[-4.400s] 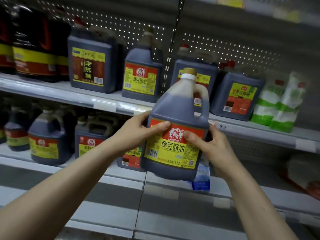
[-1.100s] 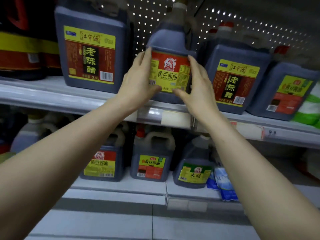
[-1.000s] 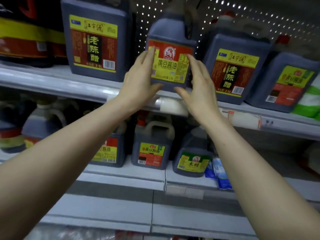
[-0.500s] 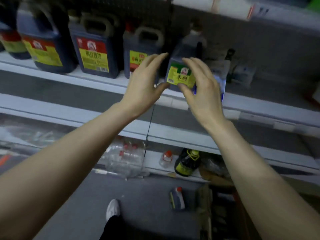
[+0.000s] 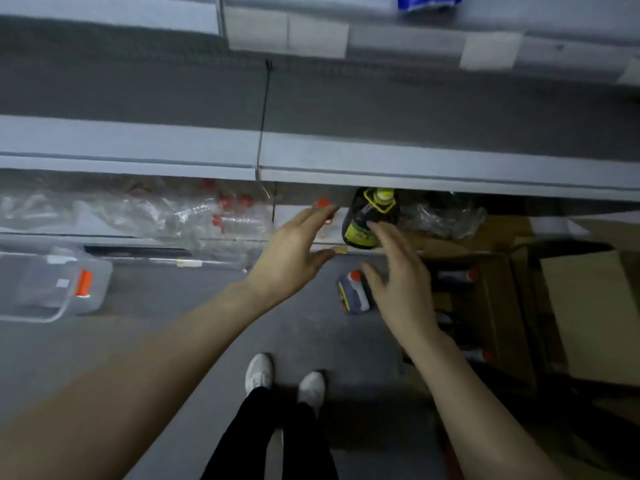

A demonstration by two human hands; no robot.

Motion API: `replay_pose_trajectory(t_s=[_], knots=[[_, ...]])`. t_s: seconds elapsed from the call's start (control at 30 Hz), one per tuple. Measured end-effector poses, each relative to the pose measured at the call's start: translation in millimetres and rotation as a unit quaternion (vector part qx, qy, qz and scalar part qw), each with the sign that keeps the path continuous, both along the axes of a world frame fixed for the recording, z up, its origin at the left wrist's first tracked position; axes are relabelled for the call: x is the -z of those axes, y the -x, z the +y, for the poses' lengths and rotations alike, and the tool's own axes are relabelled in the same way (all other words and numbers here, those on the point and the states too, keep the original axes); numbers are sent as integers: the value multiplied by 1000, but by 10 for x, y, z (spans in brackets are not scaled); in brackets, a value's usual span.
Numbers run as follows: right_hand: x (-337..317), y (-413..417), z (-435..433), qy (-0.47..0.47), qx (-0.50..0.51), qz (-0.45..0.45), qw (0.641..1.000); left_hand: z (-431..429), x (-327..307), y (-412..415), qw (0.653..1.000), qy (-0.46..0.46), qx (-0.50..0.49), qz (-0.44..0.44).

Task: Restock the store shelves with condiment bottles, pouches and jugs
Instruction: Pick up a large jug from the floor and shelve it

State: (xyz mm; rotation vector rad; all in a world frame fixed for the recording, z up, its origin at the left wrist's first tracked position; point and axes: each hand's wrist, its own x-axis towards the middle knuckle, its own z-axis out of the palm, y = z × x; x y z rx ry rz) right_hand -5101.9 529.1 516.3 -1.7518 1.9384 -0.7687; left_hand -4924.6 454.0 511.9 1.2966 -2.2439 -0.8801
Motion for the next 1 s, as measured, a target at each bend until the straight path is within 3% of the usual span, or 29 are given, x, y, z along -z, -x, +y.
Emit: replay_pose_trajectory(t_s=[0.33, 0.43, 0.6, 0.87, 1.0], knots=[[2052, 414, 569, -111, 106, 1, 988, 58, 2253, 435, 988, -128, 66, -63], [2734, 481, 632, -182, 140, -41, 972, -7, 2900, 545, 980, -167, 77, -80], [4032, 664, 643, -220, 215, -116, 944, -136, 4084, 738, 967, -209, 89, -113], [5815, 796, 634, -207, 323, -182, 906, -407, 5840, 1019, 954, -259, 78, -132], [6436, 804, 609, -199, 352, -235, 884, -540, 6431, 1199, 952, -267, 85, -121]])
